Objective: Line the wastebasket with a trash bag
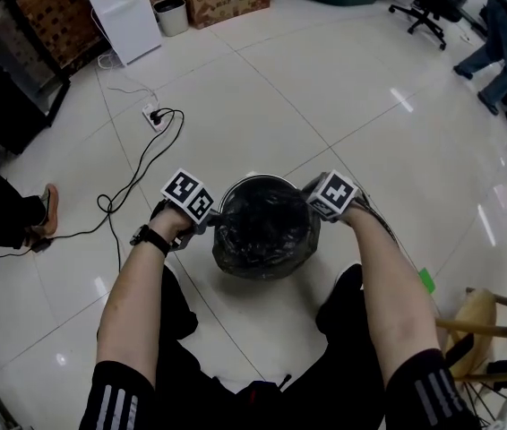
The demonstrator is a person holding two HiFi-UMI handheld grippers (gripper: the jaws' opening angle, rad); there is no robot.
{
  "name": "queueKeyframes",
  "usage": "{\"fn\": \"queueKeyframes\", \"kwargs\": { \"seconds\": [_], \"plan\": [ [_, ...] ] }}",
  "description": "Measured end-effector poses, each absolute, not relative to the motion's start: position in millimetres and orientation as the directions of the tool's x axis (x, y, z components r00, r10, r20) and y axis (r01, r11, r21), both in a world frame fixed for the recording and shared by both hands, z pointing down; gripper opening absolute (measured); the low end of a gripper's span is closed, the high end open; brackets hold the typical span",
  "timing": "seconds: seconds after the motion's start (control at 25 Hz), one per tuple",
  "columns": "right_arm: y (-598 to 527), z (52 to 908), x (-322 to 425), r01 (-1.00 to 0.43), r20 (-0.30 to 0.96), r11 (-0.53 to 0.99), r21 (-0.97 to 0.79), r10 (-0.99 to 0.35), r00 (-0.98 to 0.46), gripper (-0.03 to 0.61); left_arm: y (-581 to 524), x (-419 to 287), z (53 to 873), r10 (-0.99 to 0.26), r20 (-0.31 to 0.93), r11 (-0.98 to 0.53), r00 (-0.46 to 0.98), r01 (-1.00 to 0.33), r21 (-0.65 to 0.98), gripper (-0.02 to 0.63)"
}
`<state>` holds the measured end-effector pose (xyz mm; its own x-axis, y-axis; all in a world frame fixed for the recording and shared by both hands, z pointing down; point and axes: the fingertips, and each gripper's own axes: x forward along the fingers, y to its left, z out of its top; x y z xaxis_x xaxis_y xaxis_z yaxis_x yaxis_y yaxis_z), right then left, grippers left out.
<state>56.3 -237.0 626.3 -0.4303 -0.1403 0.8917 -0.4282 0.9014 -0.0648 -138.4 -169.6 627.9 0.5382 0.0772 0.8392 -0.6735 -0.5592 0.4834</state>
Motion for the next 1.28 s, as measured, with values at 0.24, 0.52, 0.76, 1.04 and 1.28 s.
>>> {"fn": "queueKeyframes", "kwargs": {
  "seconds": [0.24, 0.52, 0.76, 1.04, 1.28],
  "plan": [
    [-257, 610, 54, -0.506, 0.840, 0.861, -0.055, -0.234, -0.490, 0.008, -201, -145, 609, -0.078, 0.844, -0.599, 0.531, -0.702, 0.386, 0.000],
    [-289, 595, 52, -0.613, 0.752, 0.789, -0.043, -0.378, -0.540, 0.008, -251, -158, 586, -0.328, 0.796, -0.556, 0.509, -0.785, 0.273, 0.000],
    [-309, 594, 67, -0.700, 0.717, 0.712, -0.058, -0.458, -0.525, 0.008, -275, -187, 589, -0.454, 0.770, -0.465, 0.449, -0.856, 0.225, 0.000],
    [-311, 621, 85, -0.735, 0.767, 0.677, -0.028, -0.457, -0.450, 0.008, -275, -198, 630, -0.427, 0.821, -0.416, 0.379, -0.888, 0.194, 0.000],
    [-307, 643, 79, -0.699, 0.804, 0.715, -0.021, -0.403, -0.437, 0.008, -265, -197, 661, -0.360, 0.858, -0.421, 0.366, -0.885, 0.201, 0.000]
  ]
}}
